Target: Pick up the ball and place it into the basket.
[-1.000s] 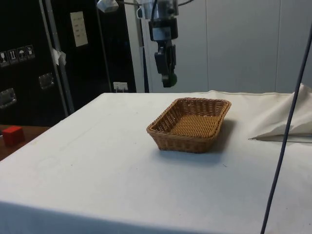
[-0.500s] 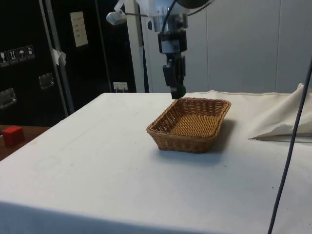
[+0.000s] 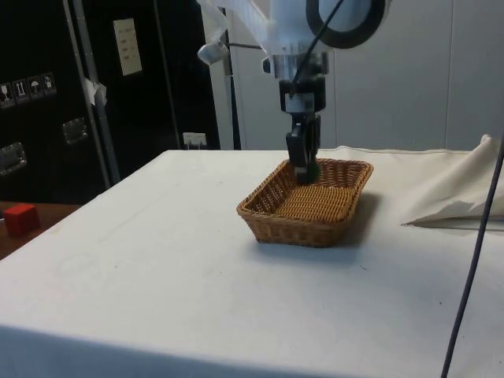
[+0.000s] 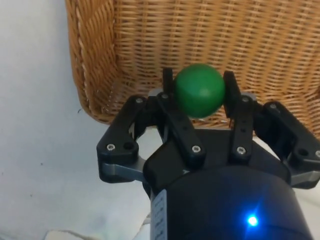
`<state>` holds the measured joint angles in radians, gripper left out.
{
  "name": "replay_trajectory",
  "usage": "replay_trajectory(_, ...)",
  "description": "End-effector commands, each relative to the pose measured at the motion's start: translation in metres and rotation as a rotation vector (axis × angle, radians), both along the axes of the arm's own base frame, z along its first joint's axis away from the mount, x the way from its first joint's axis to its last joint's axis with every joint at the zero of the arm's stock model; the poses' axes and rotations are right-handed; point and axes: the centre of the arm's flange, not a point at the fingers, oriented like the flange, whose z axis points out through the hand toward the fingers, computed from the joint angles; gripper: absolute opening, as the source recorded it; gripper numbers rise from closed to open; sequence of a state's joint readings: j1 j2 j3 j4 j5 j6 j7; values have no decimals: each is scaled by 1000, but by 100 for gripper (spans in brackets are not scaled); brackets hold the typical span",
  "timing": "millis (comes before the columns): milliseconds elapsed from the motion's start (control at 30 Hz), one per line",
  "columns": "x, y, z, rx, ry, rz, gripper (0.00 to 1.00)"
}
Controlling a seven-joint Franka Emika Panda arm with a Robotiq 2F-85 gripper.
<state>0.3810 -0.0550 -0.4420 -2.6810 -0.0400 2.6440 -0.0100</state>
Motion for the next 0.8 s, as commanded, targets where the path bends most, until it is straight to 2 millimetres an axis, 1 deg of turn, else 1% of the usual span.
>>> replay_trajectory(0, -2, 2, -5, 5, -13, -8, 1)
replay_trajectory(67, -3, 0, -5, -2, -4, -4, 1)
replay_trajectory(100, -4, 2, -13, 4, -18, -15, 1)
replay_trajectory(233, -5, 3, -26, -1, -22, -29, 1)
replay_trajectory(267, -5, 3, -26, -1, -22, -29, 1)
replay_trajectory(333, -5, 3, -34, -4, -24, -39, 1)
replay_trajectory(400, -4, 1, -38, -20, -14, -39, 1)
replay_trajectory(433, -5, 3, -38, -7, -26, -44, 1)
replay_trajectory(633, -5, 4, -50, -19, -28, -53, 1)
replay_trajectory(667, -4, 2, -52, -31, -16, -51, 1)
replay_trajectory(767, -5, 5, -54, -25, -27, -56, 1)
